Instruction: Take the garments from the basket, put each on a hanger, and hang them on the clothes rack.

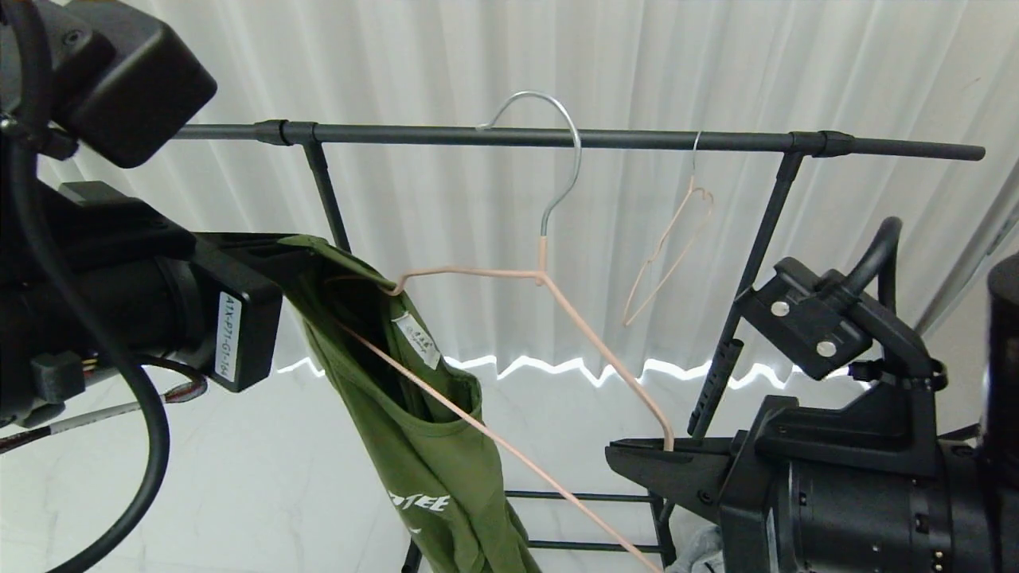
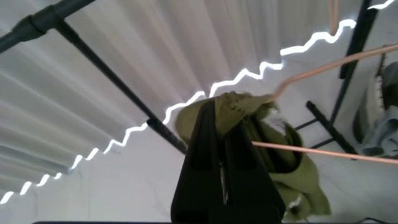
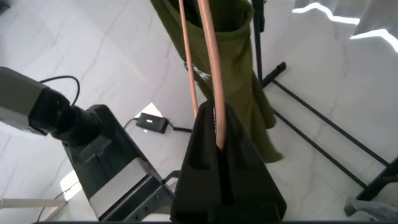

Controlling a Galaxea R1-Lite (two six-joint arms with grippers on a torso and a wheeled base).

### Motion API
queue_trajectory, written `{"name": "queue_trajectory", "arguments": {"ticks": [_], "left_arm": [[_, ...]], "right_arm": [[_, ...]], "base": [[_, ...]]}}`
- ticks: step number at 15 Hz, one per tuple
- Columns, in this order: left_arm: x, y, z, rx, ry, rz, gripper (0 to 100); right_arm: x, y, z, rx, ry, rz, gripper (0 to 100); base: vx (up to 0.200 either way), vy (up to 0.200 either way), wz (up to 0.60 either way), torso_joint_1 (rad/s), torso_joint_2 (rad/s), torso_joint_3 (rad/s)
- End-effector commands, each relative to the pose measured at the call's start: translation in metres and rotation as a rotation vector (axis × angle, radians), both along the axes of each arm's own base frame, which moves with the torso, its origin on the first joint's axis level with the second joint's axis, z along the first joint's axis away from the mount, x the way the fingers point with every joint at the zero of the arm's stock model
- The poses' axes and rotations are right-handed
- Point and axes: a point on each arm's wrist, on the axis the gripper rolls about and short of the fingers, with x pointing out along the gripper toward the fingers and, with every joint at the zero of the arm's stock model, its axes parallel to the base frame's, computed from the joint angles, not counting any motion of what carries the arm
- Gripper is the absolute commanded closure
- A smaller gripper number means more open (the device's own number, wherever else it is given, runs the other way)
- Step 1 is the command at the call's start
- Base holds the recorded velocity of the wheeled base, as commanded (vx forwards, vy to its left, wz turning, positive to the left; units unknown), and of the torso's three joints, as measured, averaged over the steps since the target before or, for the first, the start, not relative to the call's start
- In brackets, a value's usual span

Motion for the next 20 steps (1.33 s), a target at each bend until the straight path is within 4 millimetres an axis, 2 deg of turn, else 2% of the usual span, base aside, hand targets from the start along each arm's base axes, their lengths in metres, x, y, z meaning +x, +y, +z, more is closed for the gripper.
{"name": "queue_trajectory", "arguments": {"ticks": [1, 3, 6, 11, 15, 20], "left_arm": [[-0.005, -0.008, -0.001, -0.012, 0.009, -0.047, 100], [-0.007, -0.010, -0.001, -0.011, 0.012, -0.072, 100], [-0.010, -0.013, -0.002, -0.016, 0.021, -0.126, 100], [-0.014, -0.019, 0.000, -0.031, 0.029, -0.220, 100], [-0.026, -0.029, 0.002, -0.040, 0.030, -0.314, 100], [-0.031, -0.021, 0.005, -0.048, 0.010, -0.309, 100]], "right_arm": [[-0.003, 0.010, -0.006, -0.013, 0.008, 0.041, 100], [-0.011, 0.015, -0.007, -0.011, 0.027, 0.123, 100], [-0.013, 0.021, -0.006, -0.005, 0.039, 0.173, 100], [-0.007, 0.038, -0.006, -0.004, 0.050, 0.197, 100], [0.000, 0.059, -0.009, 0.022, 0.037, 0.195, 100], [0.008, 0.050, -0.006, 0.030, 0.009, 0.104, 100]], "base": [[0.000, 0.000, 0.00, 0.000, 0.00, 0.000], [0.000, 0.000, 0.00, 0.000, 0.00, 0.000], [0.000, 0.000, 0.00, 0.000, 0.00, 0.000], [0.000, 0.000, 0.00, 0.000, 0.00, 0.000], [0.000, 0.000, 0.00, 0.000, 0.00, 0.000], [0.000, 0.000, 0.00, 0.000, 0.00, 0.000]]}}
